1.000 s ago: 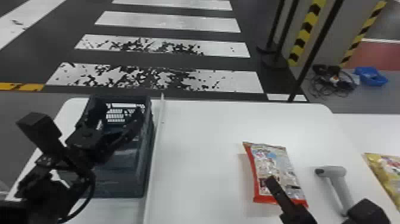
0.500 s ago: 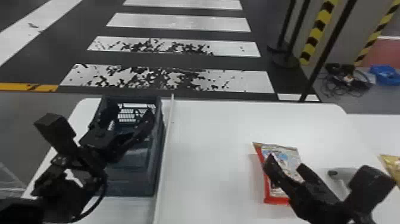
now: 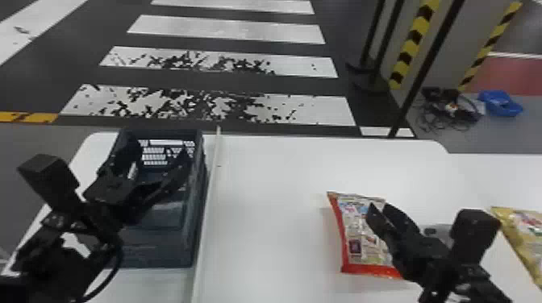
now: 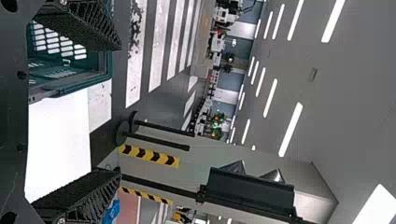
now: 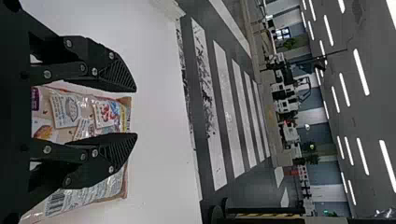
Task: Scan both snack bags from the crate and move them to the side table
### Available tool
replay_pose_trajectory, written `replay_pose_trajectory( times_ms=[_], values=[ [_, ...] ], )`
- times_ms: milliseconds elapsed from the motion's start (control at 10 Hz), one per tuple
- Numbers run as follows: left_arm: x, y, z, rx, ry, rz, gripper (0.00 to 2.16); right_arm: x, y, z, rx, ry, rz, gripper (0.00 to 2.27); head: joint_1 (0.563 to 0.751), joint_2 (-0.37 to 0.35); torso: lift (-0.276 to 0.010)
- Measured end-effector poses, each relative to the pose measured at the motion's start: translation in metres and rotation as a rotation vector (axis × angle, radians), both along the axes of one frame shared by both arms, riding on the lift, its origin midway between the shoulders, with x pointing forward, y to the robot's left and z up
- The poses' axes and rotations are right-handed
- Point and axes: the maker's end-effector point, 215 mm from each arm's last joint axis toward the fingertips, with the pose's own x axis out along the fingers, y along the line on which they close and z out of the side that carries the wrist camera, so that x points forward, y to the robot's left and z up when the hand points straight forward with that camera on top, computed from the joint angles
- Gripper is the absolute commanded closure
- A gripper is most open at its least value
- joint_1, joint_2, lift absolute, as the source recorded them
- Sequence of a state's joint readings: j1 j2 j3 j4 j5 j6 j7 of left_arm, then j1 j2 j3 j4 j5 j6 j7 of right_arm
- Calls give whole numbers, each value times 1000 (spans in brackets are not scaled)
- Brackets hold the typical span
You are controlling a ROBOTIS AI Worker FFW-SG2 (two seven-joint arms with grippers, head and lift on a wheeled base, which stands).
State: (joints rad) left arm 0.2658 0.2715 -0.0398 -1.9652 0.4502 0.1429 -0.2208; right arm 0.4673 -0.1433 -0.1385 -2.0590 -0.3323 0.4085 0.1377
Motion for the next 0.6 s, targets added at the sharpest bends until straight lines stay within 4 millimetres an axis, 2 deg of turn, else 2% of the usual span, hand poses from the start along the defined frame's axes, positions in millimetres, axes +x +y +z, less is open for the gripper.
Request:
replay_pose_trajectory(
  times_ms=[100,300,600],
  values=[
    [0,1,-2,4,3,1,36,5,-5,-14,-25,13,2,2165,695,-99,-95],
    [0,4,-6,8,9,6,36,14,0,-35,-51,21,19,2165,695,-91,-95],
    [0,9,-9,12,14,15,36,20,8,-55,-54,18,26,2162,695,-76,-95]
  ],
)
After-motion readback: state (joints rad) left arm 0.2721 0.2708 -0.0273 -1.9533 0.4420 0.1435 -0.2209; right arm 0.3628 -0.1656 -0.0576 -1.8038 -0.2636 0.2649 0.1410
